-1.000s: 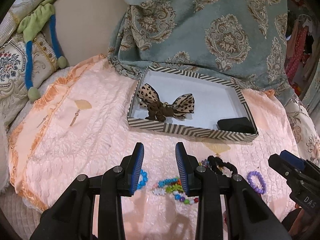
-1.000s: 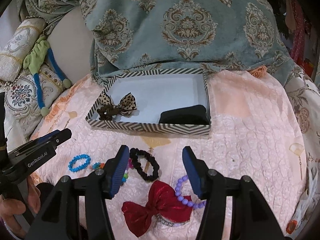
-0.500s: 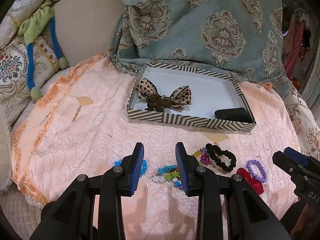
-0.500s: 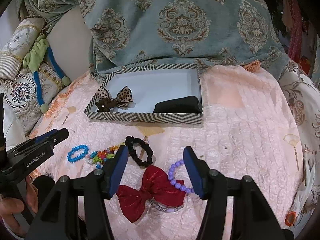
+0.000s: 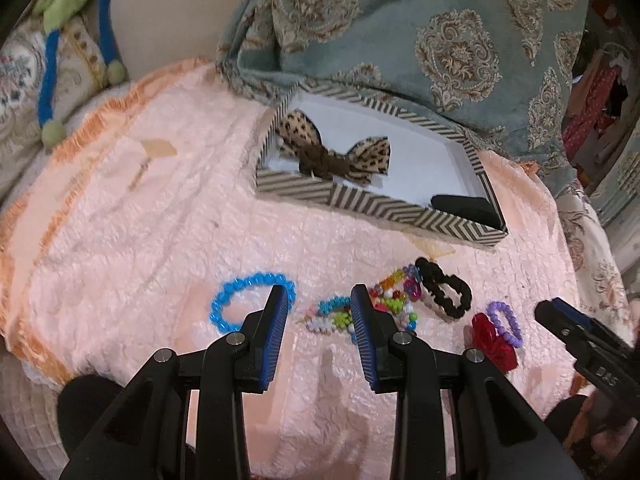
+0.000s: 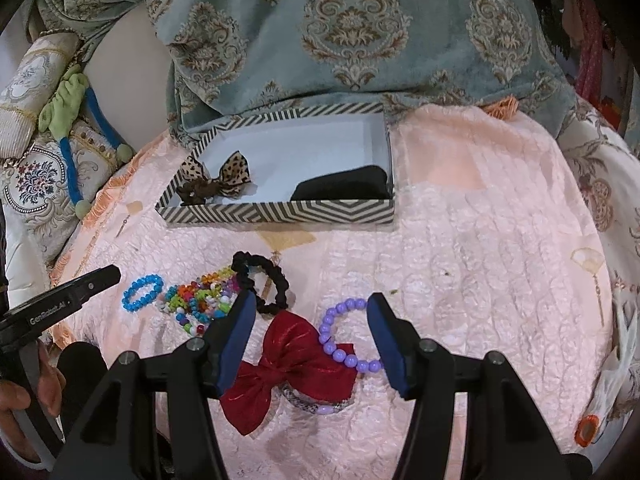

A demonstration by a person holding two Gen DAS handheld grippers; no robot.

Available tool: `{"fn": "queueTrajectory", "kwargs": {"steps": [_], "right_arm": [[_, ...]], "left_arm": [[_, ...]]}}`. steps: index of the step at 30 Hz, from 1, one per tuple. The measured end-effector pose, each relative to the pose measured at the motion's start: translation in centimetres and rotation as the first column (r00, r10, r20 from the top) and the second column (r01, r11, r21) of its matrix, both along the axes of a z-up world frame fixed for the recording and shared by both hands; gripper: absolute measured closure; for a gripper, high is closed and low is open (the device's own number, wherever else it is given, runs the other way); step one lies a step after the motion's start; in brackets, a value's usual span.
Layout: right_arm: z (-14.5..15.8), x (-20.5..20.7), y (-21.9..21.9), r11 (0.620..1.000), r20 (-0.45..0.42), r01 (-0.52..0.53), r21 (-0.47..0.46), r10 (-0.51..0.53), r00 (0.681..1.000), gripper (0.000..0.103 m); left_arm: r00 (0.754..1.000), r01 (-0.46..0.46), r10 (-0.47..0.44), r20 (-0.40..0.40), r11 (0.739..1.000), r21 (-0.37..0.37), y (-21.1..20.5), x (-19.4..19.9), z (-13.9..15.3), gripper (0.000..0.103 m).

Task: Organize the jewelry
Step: 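Move the left gripper over the blue bead bracelet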

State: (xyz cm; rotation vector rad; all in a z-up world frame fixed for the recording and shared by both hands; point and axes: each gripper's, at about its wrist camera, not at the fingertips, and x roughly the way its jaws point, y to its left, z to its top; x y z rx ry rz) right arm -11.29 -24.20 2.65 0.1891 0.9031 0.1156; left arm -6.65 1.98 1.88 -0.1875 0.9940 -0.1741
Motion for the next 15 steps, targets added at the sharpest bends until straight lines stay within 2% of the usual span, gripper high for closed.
{"fn": "queueTrajectory", "kwargs": {"steps": [4, 10, 15], "right_arm": [[-1.2, 0.8, 0.3, 1.000, -0.033, -0.024, 0.013, 0.024, 0.999, 0.042], [-2.1, 1.5, 0.7, 0.999, -0.054, -0.032, 0.006, 0.032, 0.998, 0.042], [-2.4, 2.3, 0.9, 0.999, -0.058, -0.041, 0.003, 0.041, 0.997, 0.042]], "left_arm": [[0.999, 0.000, -0.003, -0.049, 0.999, -0.054, 0.8, 0.3, -1.0, 0.087], [0.996, -0.051, 0.043, -0.081, 0.993, -0.105, 2.9, 1.2, -1.2, 0.087], [0.991, -0.089, 0.076, -0.113, 0.990, -0.111, 4.3, 1.6, -1.9, 0.087]]}}
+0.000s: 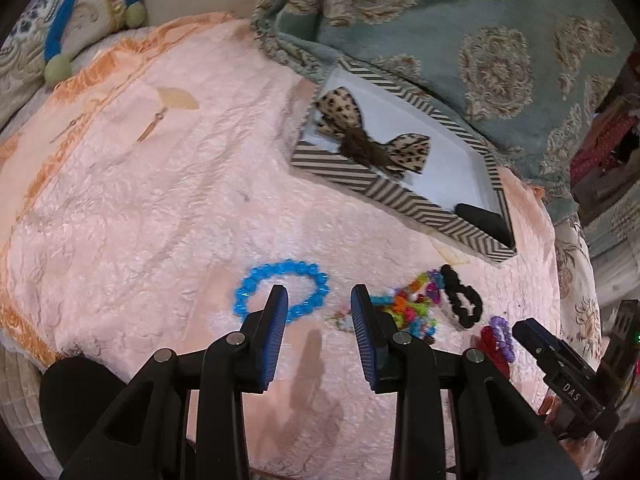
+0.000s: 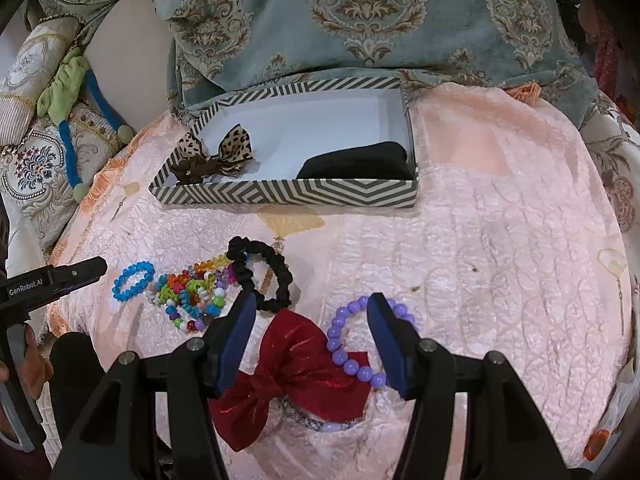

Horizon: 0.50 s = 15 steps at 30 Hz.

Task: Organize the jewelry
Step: 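Move the left gripper over the blue bead bracelet, then grasp the blue bracelet with the left gripper while the right gripper grasps the black scrunchie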

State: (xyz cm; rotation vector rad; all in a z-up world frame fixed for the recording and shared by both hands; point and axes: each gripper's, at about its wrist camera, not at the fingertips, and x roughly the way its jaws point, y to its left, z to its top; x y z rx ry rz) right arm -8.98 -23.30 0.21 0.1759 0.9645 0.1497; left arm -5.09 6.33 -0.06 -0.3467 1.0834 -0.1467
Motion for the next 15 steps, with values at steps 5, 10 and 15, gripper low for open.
{"fn": "queueTrajectory", "kwargs": {"steps": [5, 10, 15], "right_arm": [[-0.7, 1.3, 0.5, 1.000, -0.014, -0.020, -0.011, 0.020, 1.000, 0.042], [-1.8, 2.9, 1.6, 0.998, -0.032, -0.056, -0.032, 0.055, 0.998, 0.042], [-3.1, 4.5, 2.2, 0.996, -0.060, -0.079, -0.042, 0.077, 0.995, 0.043]], "left_arm": [[0.999, -0.028, 0.030, -0.037, 0.998, 0.048, 0.9, 0.1, -1.6, 0.087], [0.996, -0.057, 0.063, -0.068, 0.995, 0.083, 1.8, 0.8, -3.3, 0.087], [0.995, -0.049, 0.058, -0.080, 0.992, 0.117, 1.6, 1.3, -4.3, 0.086]]}}
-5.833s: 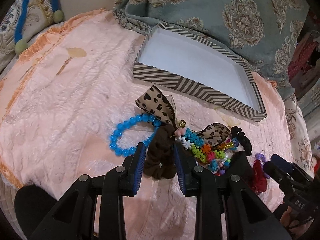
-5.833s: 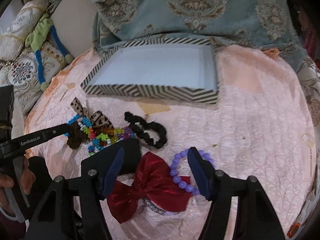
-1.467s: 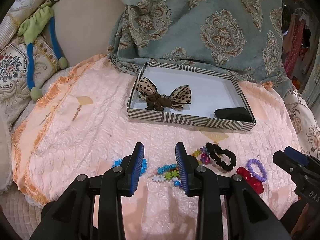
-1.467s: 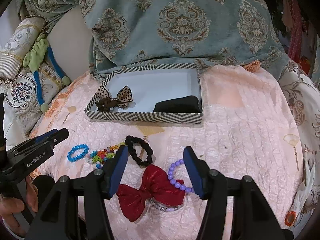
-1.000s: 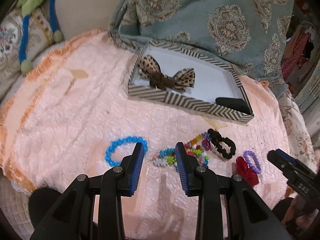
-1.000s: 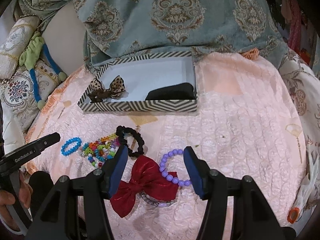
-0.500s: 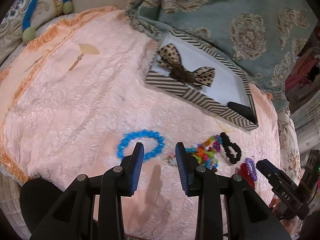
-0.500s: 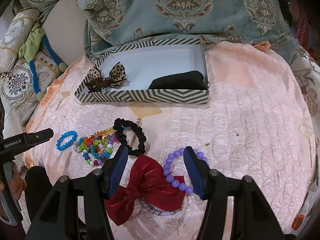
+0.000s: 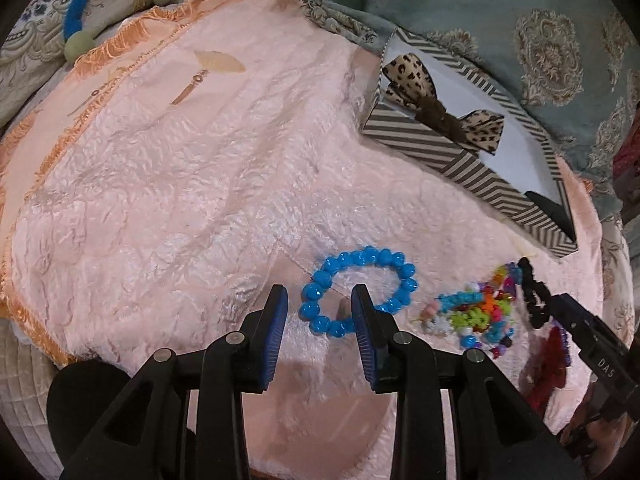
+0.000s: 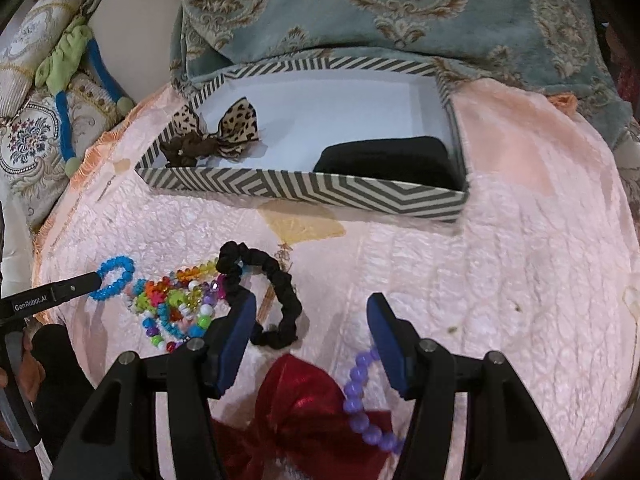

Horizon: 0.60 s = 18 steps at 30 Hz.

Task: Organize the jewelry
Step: 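Grasp the blue bracelet with the left gripper while the right gripper grasps the black scrunchie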

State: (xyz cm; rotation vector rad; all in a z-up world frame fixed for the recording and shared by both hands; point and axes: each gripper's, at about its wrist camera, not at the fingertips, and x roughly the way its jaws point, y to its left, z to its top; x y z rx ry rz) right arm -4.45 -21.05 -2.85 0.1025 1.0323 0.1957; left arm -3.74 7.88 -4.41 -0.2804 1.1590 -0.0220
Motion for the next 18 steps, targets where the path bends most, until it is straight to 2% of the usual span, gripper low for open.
{"fn": "queueTrajectory", "kwargs": {"steps": [4, 5, 6, 8, 9, 11, 15, 18], "right_arm": [[-0.9, 0.7, 0.2, 1.000, 0.001, -0.015, 0.007, 0.015, 1.000, 0.050], [-1.1, 0.8, 0.2, 1.000, -0.003, -0.021, 0.009, 0.021, 1.000, 0.057], [-1.3, 1.0, 0.3, 1.000, -0.002, -0.027, 0.009, 0.027, 1.000, 0.070], [-1.5, 1.1, 0.3, 0.999, 0.004, -0.036, 0.015, 0.035, 0.999, 0.085], [-1.5, 1.1, 0.2, 0.999, 0.007, -0.037, 0.021, 0.037, 0.999, 0.089], [-1.2, 0.9, 0.1, 0.999, 0.020, -0.038, 0.035, 0.037, 0.999, 0.094], [0.7, 0.0, -0.2, 0.997, 0.074, -0.047, 0.056, 0.043, 0.996, 0.095], [2.5, -0.6, -0.6, 0.996, 0.109, -0.048, 0.076, 0.040, 0.993, 0.095]], "left_arm": [[1.000, 0.020, -0.022, 0.017, 0.998, 0.062, -1.0, 0.4, -0.1, 0.086], [0.999, 0.027, -0.029, 0.020, 0.997, 0.076, -1.2, 0.6, -0.2, 0.086], [0.999, 0.031, -0.033, 0.021, 0.996, 0.083, -1.3, 0.7, -0.3, 0.086], [0.998, 0.038, -0.041, 0.039, 0.996, 0.082, -1.4, 0.9, -0.5, 0.086], [0.998, 0.039, -0.043, 0.045, 0.996, 0.077, -1.4, 1.0, -0.6, 0.087], [0.998, 0.031, -0.035, 0.053, 0.997, 0.069, -1.0, 1.1, -0.7, 0.103], [0.998, 0.029, -0.029, 0.051, 1.000, 0.005, 0.0, 1.0, -0.2, 0.103], [0.996, 0.040, -0.039, 0.086, 0.999, -0.018, 0.2, 0.4, 1.4, 0.103]]}}
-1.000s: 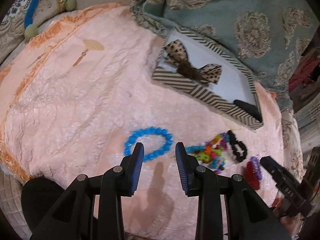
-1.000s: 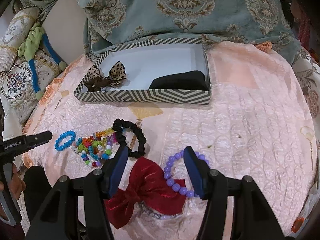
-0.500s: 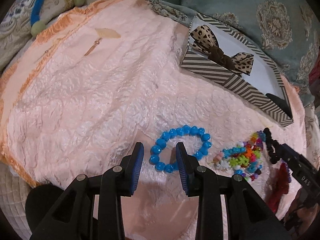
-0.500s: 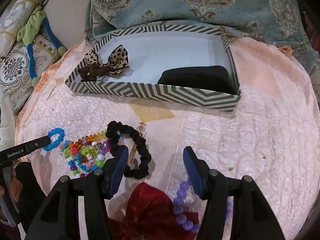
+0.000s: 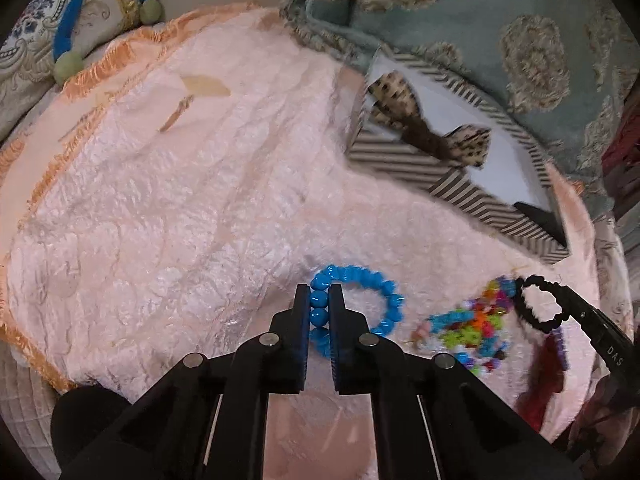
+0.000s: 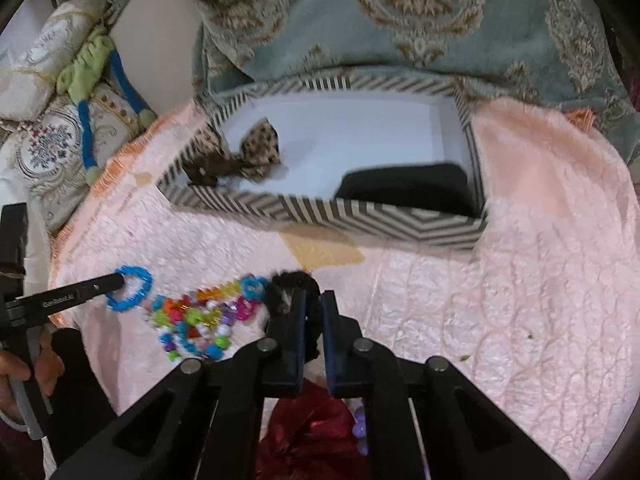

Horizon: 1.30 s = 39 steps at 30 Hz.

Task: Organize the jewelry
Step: 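Grasp the blue bracelet with the left gripper while the right gripper grasps the black scrunchie, then carry both items into the tray and release them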

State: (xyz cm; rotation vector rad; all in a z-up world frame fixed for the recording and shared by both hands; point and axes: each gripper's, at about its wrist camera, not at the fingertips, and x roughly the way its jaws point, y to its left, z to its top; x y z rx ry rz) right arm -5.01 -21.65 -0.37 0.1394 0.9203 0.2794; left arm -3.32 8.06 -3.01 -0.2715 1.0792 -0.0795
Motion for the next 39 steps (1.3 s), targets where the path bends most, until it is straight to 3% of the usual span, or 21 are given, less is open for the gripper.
{"fn": "queueTrajectory", "kwargs": {"steps": [10, 17, 39], "right_arm": [[4.3, -1.2, -1.6, 0.999, 0.076, 0.015, 0.048, -0.019, 0.997, 0.095], [5.1, -0.9, -2.1, 0.998, 0.091, 0.029, 0.050, -0.033, 0.995, 0.095], [6.0, 3.3, -5.0, 0.994, 0.100, 0.086, 0.060, -0.092, 0.991, 0.095]], "left_arm": [[0.992, 0.069, -0.069, 0.109, 0.998, 0.003, -2.2, -0.4, 5.5, 0.103], [0.981, 0.119, -0.123, 0.149, 0.992, 0.041, -5.0, 1.2, 7.8, 0.103], [0.957, 0.213, -0.238, 0.168, 0.965, 0.152, -12.8, 7.1, 9.2, 0.103]]}}
